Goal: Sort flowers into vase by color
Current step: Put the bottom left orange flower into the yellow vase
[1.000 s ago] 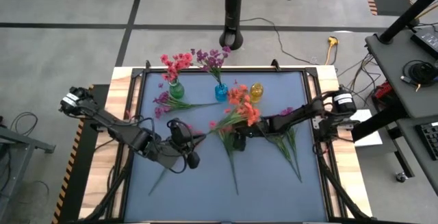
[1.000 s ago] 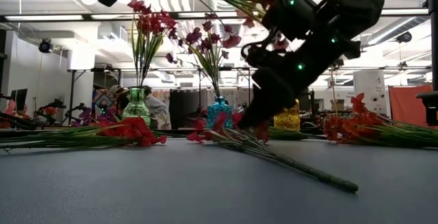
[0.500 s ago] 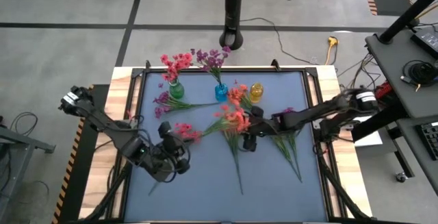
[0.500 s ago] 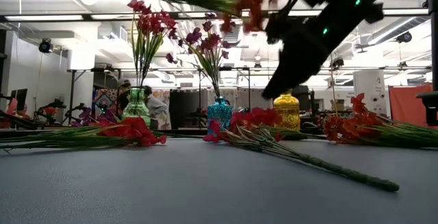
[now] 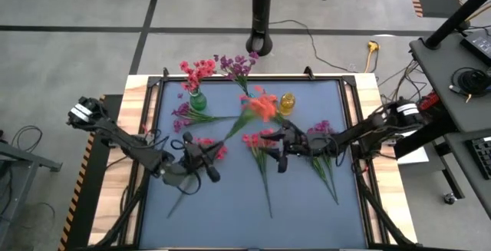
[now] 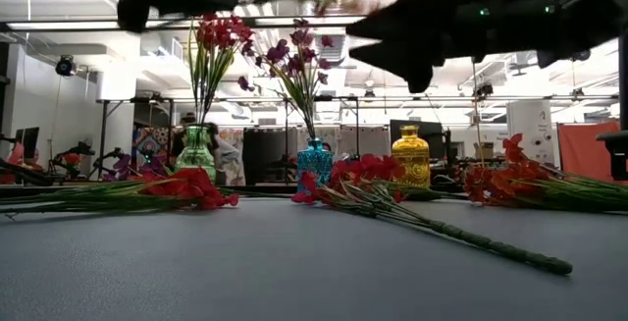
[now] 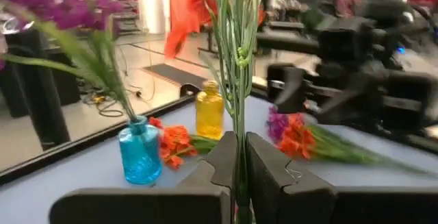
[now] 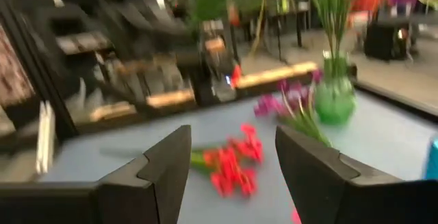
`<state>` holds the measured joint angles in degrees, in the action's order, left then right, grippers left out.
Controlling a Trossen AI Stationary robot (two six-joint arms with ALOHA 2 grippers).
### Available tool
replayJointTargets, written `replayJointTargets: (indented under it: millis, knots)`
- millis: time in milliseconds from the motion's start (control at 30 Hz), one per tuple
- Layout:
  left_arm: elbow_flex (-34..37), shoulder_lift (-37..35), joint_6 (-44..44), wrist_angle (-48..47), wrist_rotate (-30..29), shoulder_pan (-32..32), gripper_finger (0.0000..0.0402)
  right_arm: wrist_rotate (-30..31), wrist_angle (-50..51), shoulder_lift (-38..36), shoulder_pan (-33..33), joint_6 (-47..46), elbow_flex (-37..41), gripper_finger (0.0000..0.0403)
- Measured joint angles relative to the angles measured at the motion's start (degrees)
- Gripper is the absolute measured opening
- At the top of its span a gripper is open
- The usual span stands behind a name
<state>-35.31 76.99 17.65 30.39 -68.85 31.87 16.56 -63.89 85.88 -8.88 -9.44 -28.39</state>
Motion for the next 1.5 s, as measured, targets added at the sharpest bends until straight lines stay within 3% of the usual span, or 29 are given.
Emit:
replayJointTargets:
  millis: [100,300,567,733,867,1100,1300,1500]
  knots:
    - [4.5,0.6,-0.2,10.6,2.1,-1.3,0.0004,0.0,-6.5,3.6,0.1,1.0,-1.6,0.0206]
    - [7.2,4.8,-1.5,21.0,3.6,-2.2,0.0004,0.0,-3.0,9.2,1.0,0.9,-10.1,0.0237]
    - [4.3,11.2,-3.9,23.7,3.3,-2.6,0.0004,0.1,-2.8,14.8,1.6,-1.1,-18.8,0.0310]
    - [1.4,14.4,-6.7,23.6,1.8,-2.8,0.0006,0.6,-2.9,17.4,2.1,-1.2,-22.5,0.0318]
    - [0.9,15.0,-7.5,23.6,1.8,-2.5,0.0009,0.8,-2.9,17.9,2.1,-0.9,-23.7,0.0277]
    - [3.4,12.2,-5.9,23.6,6.0,-2.5,0.0025,0.7,-2.8,17.8,2.1,-0.5,-23.6,0.0136]
    - [5.5,7.6,-5.1,20.0,8.3,-2.5,0.0092,0.4,-2.8,17.8,2.0,-0.4,-23.6,0.0044]
    - [6.2,0.5,-4.9,7.8,9.5,-2.5,0.0156,0.4,4.7,14.9,2.1,0.8,-23.6,0.0015]
